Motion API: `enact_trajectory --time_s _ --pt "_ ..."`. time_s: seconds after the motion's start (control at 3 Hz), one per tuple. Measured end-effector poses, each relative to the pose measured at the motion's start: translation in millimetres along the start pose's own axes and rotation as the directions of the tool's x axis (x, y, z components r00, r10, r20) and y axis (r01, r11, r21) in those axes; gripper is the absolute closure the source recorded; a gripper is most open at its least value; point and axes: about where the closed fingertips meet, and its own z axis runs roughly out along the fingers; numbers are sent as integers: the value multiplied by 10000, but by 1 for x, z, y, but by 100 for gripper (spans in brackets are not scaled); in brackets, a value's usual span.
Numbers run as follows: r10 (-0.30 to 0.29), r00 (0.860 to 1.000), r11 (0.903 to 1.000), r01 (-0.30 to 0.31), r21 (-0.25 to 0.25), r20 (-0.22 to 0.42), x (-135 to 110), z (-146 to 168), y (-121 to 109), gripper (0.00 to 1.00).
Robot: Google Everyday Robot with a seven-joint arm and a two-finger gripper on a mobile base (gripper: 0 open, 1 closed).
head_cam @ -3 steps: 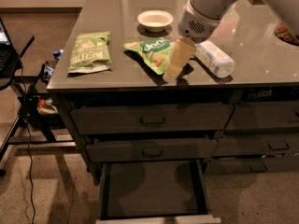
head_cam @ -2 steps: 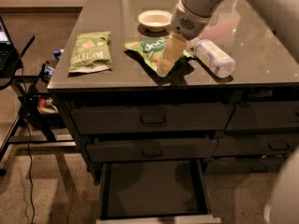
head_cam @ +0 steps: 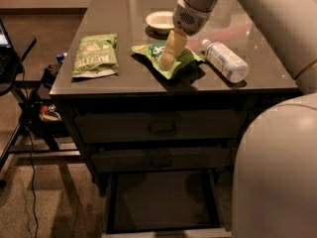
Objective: Place green rice chip bag into bottom drawer
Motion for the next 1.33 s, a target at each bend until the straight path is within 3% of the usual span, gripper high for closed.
enact_trajectory --time_s 0.33,1.33 --pt "287 9990 9995 -283 -103 352 -7 9 -9 0" --pt "420 9984 9990 -426 140 388 -39 18 -33 0"
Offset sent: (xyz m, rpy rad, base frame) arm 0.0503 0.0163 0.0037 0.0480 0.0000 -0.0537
